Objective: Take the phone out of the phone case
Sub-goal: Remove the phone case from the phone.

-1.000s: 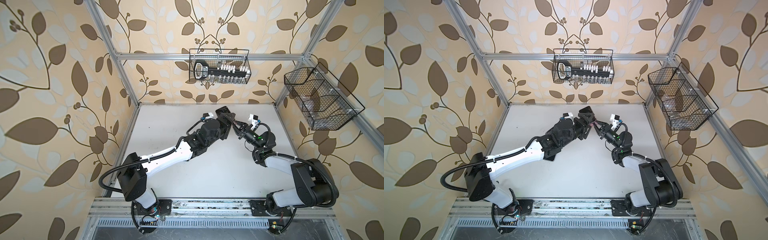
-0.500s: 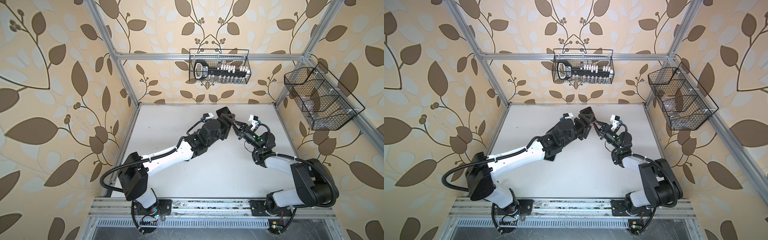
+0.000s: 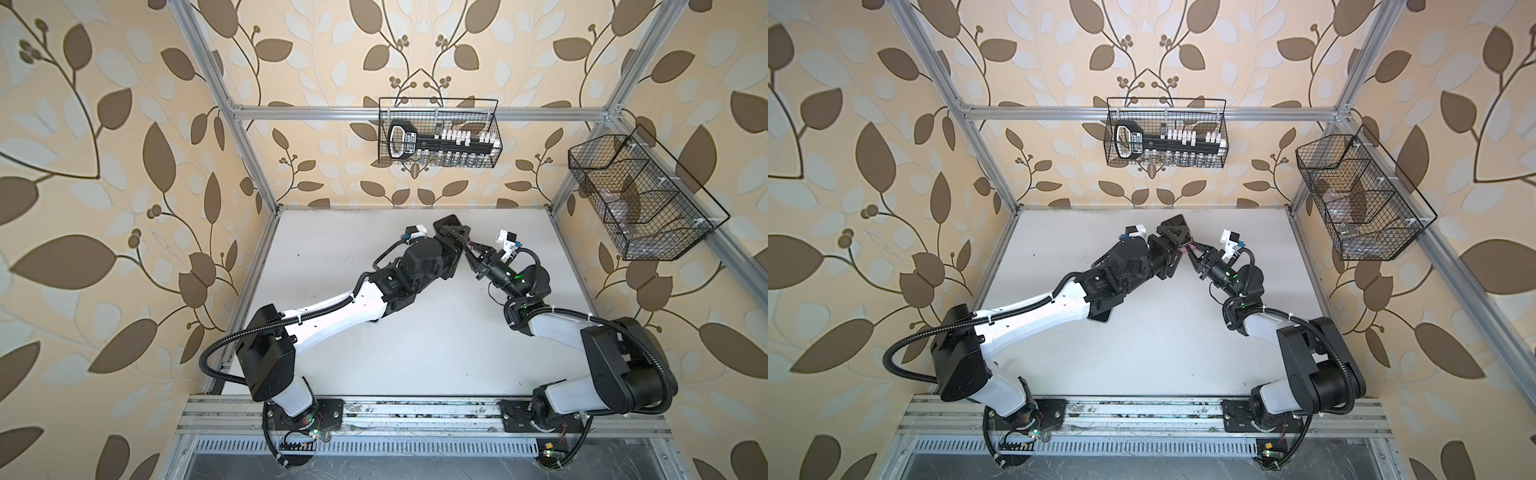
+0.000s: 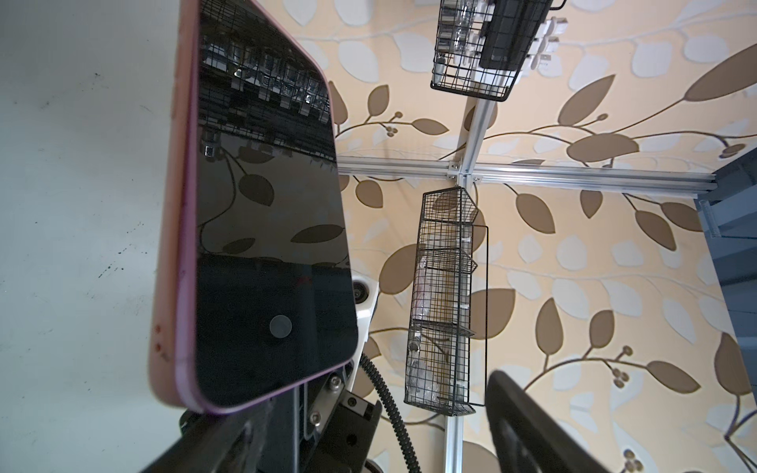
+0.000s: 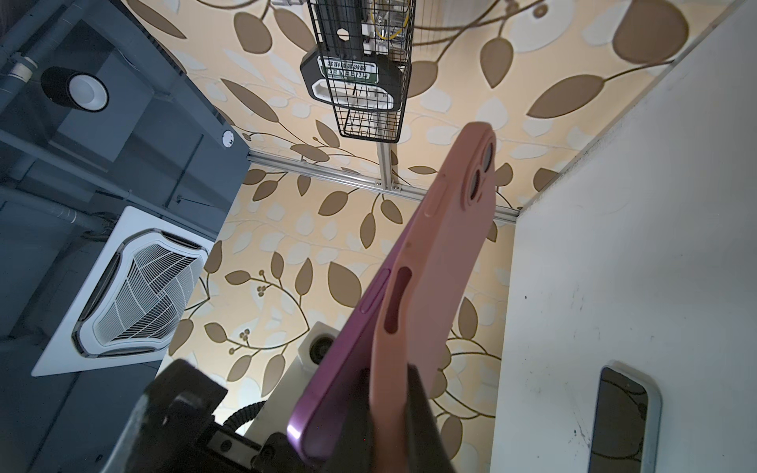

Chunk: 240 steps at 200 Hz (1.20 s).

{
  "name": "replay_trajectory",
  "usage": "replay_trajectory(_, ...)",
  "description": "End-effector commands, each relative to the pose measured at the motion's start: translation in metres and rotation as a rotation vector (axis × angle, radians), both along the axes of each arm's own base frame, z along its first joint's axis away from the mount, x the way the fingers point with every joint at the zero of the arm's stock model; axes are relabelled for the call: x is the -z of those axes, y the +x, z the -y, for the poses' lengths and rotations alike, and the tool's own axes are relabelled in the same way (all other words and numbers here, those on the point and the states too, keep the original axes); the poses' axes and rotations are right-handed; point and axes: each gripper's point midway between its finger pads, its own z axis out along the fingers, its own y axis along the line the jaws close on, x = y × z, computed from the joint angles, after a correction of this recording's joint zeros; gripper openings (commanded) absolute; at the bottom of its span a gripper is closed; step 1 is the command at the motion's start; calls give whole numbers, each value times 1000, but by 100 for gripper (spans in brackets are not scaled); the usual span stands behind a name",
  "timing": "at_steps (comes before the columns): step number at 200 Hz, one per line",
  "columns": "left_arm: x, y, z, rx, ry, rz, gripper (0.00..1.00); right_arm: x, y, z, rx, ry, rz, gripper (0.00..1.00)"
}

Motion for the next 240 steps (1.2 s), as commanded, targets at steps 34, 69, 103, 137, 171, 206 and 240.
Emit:
replay_trajectory(34, -12, 9, -7, -43, -5, 27, 94, -40, -17, 2, -18, 71, 144, 0)
replay_trajectory(69, -14, 5, -11, -43, -22, 23, 99, -39, -16, 2, -12, 68, 144, 0)
replay_trajectory(103, -19, -1, -18, -43, -45, 27, 99, -41, -15, 3, -9, 70, 159, 0)
replay_trajectory(137, -22, -7, -26, -44, -66, 23, 99, -43, -14, 4, -6, 74, 168, 0)
replay_trajectory(171, -26, -12, -29, -31, -100, 16, 99, -45, -13, 4, -7, 74, 171, 0)
replay_trajectory(206, -24, -9, -36, -49, -101, 11, 99, -45, -13, 4, -8, 75, 170, 0)
replay_trajectory(240, -29, -6, -38, -48, -123, 23, 99, -44, -14, 2, -12, 72, 169, 0)
